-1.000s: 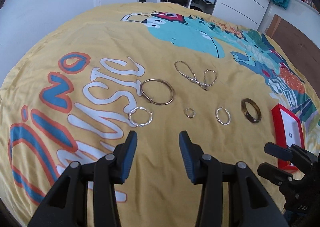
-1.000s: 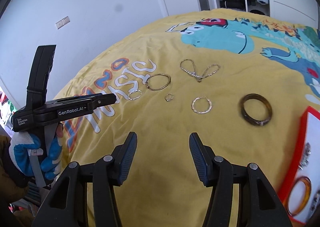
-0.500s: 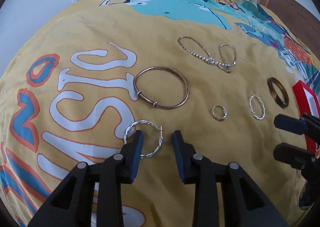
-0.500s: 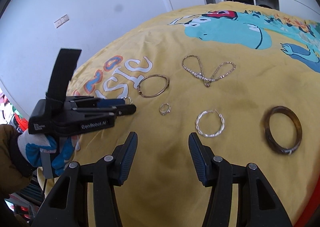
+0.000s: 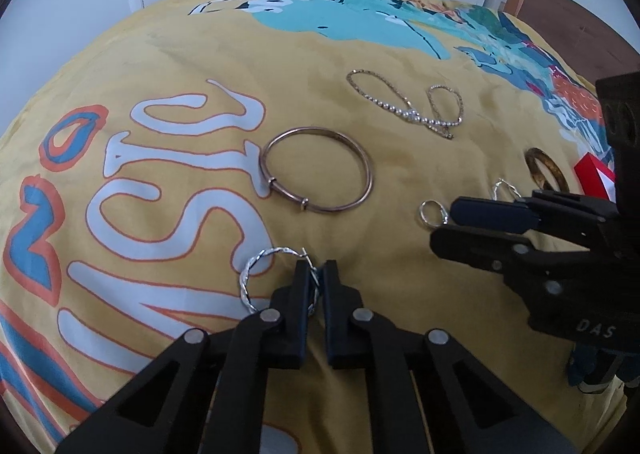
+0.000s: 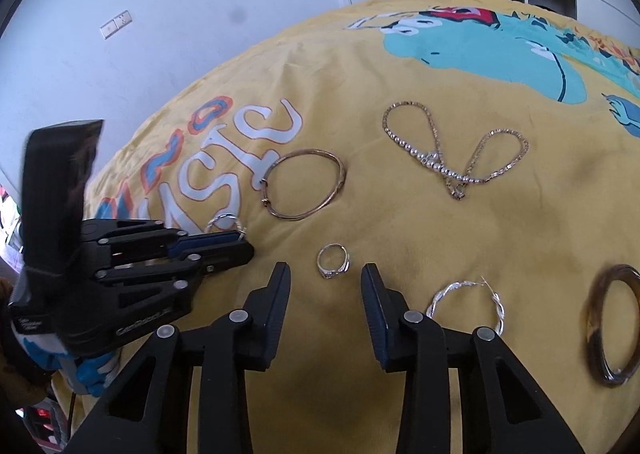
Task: Organize jewelry
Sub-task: 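Grasp the twisted silver hoop earring with the left tool while the right tool grasps a small silver ring, then carry the twisted hoop and silver ring with both tools over the red box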
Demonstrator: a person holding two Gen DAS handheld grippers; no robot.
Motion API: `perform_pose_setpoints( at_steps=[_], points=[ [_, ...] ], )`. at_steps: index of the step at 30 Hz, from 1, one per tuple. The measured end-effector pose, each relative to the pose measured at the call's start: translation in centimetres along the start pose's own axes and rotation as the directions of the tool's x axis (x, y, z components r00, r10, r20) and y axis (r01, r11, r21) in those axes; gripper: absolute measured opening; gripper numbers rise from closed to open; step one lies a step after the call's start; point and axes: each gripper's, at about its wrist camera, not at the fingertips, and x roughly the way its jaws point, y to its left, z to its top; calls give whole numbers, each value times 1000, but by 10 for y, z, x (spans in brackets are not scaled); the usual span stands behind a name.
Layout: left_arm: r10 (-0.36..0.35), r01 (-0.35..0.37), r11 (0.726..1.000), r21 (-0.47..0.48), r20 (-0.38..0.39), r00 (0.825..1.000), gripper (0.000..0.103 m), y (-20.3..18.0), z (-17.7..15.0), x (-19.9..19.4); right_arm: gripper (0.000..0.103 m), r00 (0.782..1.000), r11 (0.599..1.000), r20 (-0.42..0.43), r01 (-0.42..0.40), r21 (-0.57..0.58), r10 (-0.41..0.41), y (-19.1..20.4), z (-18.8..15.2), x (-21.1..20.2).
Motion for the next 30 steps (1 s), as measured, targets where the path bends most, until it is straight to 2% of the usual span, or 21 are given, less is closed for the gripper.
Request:
perform_pose_setpoints(
  at_steps=[6,9,14,23,30],
  points=[
    [-18,18,1000,-12,18,1000,4,0,0,-4,29,999,999,-25,42,-23,-43,2,7,17],
    [-21,22,999,-26,31,999,4,2,0,-8,19,997,997,-40,59,-40,-60,5,7,19],
    [-28,30,998,-51,50,998,4,2,1,-18,19,998,997,-35,54,-54,-56,9,6,12],
    [-29,35,997,-72,88,996,4,-3,2,-49,19,1000,999,11,29,-38,-29,23,1,-31],
    [-37,49,995,-88,124,992,4,-15,-5,-91,19,998,999,42,41,-28,-39,40,-13,-81]
  ],
)
